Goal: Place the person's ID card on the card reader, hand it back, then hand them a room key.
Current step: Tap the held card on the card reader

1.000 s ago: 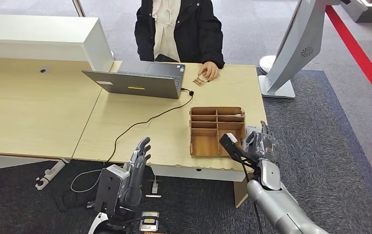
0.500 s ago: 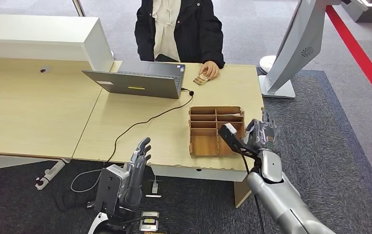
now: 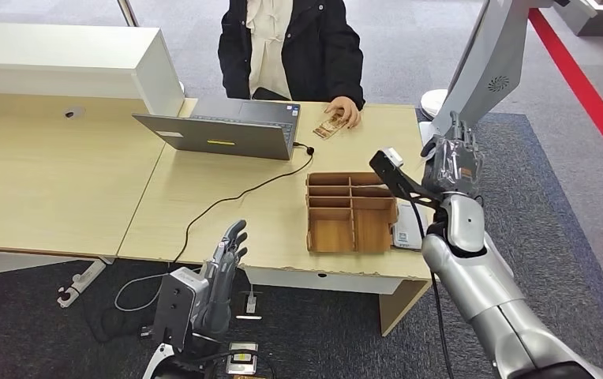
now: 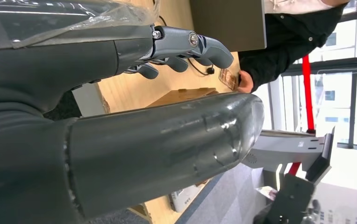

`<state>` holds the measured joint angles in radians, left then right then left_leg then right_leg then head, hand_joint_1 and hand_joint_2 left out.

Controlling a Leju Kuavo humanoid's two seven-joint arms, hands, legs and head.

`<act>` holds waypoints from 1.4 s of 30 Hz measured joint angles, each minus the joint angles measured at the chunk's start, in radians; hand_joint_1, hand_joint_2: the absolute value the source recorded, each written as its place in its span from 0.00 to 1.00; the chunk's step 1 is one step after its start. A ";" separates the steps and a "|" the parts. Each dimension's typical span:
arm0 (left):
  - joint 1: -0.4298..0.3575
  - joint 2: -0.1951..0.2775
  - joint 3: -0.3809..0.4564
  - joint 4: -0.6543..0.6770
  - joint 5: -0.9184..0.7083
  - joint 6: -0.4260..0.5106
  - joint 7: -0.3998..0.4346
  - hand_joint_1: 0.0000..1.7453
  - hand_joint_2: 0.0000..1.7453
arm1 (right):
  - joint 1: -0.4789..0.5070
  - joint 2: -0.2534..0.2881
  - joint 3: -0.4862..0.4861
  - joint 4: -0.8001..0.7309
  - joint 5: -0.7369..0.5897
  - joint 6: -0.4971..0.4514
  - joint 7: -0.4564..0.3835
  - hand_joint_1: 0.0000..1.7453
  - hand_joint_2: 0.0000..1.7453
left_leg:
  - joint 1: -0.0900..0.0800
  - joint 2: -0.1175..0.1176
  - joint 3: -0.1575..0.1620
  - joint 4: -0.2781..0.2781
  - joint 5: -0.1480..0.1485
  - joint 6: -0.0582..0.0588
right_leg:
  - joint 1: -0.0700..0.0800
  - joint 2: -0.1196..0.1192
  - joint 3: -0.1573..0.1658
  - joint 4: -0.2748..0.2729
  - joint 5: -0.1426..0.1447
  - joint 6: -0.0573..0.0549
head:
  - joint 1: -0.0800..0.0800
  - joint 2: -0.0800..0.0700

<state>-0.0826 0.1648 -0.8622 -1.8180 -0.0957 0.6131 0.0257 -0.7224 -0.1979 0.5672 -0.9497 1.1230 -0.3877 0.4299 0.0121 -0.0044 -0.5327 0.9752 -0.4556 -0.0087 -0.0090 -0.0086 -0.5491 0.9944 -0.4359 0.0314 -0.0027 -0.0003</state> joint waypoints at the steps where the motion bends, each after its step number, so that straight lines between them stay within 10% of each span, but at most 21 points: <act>1: 0.000 0.000 0.000 0.000 0.000 0.001 -0.002 0.00 0.00 | -0.008 0.000 0.001 -0.009 0.003 0.001 0.000 1.00 1.00 | 0.000 0.000 0.000 0.000 0.000 0.000 | 0.000 0.000 0.000 0.000 0.000 0.000 | 0.000 0.000; 16: -0.009 -0.012 0.000 0.008 0.006 -0.043 -0.031 0.00 0.00 | -0.157 0.053 0.067 -0.074 0.004 0.096 -0.033 1.00 1.00 | 0.000 0.000 -0.001 0.000 0.000 0.000 | 0.000 0.000 0.000 0.000 0.000 0.000 | 0.000 0.000; 42: -0.022 -0.030 0.000 0.011 -0.019 -0.127 -0.028 0.00 0.00 | -0.491 0.219 0.205 0.320 -0.137 0.218 0.016 1.00 1.00 | 0.000 -0.001 -0.002 0.000 0.001 0.000 | 0.000 0.000 -0.002 0.001 0.000 0.000 | 0.000 0.000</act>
<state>-0.1043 0.1352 -0.8620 -1.8070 -0.1147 0.4857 -0.0018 -1.2131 0.0213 0.7720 -0.6301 0.9864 -0.1695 0.4462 0.0123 -0.0051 -0.5351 0.9752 -0.4550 -0.0089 -0.0086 -0.0089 -0.5510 0.9950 -0.4354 0.0312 -0.0026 -0.0004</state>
